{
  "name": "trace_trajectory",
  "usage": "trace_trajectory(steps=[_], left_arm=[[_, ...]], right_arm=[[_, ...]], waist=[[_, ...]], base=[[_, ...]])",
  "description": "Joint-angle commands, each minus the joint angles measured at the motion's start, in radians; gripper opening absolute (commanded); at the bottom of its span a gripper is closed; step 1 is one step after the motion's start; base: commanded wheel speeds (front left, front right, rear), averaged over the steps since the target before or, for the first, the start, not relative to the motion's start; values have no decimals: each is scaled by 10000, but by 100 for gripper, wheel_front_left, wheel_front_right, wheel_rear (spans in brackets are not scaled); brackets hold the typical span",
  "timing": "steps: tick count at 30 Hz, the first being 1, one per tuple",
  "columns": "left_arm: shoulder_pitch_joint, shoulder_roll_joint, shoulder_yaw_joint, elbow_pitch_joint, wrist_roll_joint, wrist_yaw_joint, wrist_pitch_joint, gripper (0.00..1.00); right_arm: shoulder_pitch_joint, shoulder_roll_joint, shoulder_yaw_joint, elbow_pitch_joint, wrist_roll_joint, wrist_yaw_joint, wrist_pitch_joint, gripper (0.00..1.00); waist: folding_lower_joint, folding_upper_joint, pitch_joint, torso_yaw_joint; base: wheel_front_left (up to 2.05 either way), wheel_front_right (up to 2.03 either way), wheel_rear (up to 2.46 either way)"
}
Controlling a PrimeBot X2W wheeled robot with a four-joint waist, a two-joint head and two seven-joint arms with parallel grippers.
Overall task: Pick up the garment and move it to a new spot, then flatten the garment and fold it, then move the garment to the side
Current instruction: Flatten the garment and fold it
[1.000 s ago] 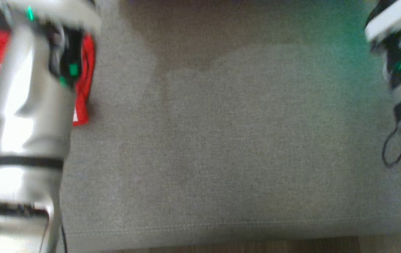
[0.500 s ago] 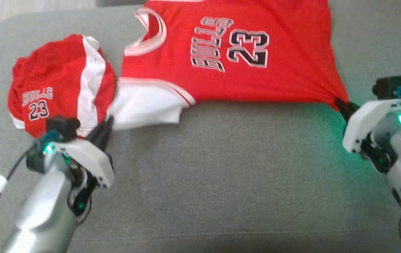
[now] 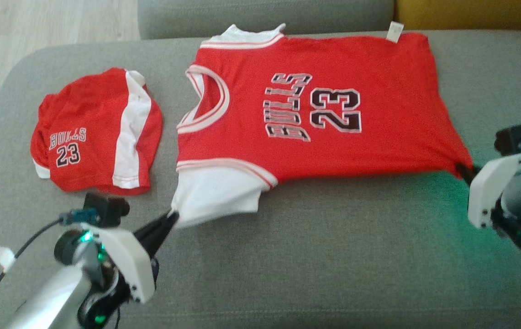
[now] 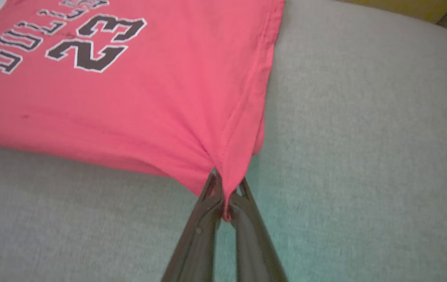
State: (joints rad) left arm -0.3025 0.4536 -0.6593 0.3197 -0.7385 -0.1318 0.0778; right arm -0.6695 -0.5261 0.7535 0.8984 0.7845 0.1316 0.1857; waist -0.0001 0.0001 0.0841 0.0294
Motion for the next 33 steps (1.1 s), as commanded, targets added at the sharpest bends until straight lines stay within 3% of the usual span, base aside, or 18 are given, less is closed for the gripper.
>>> trace_trajectory(steps=[1, 9, 16, 26, 33], left_arm=[[-117, 723, 202, -578, -344, 13, 230, 0], [619, 1721, -430, -1933, -1721, 13, 909, 0], [1104, 2340, -668, -2584, -2282, 12, 1158, 0], [1626, 3025, -986, -3525, -2553, 12, 1731, 0], [1311, 3287, -667, -4018, -2524, 162, 1703, 0]], right_arm=[[276, -496, 344, -317, 162, -9, 187, 0], [678, -1547, 1368, -1267, 1069, -9, 1117, 0], [1241, -2334, 2142, -2273, 2077, -9, 2102, 0], [1723, -3368, 2805, -3597, 3201, -9, 3062, 0], [1258, -3514, 2702, -3974, 3245, -9, 3016, 0]], waist=[[1, -1, -178, -44], [1, -1, -501, -94], [1, -1, -845, -153], [1, -1, -938, -240], [1, -1, -712, -338]], base=[[0, 0, 0], [0, 0, 0], [0, 0, 0], [0, 0, 0], [0, 0, 0]])
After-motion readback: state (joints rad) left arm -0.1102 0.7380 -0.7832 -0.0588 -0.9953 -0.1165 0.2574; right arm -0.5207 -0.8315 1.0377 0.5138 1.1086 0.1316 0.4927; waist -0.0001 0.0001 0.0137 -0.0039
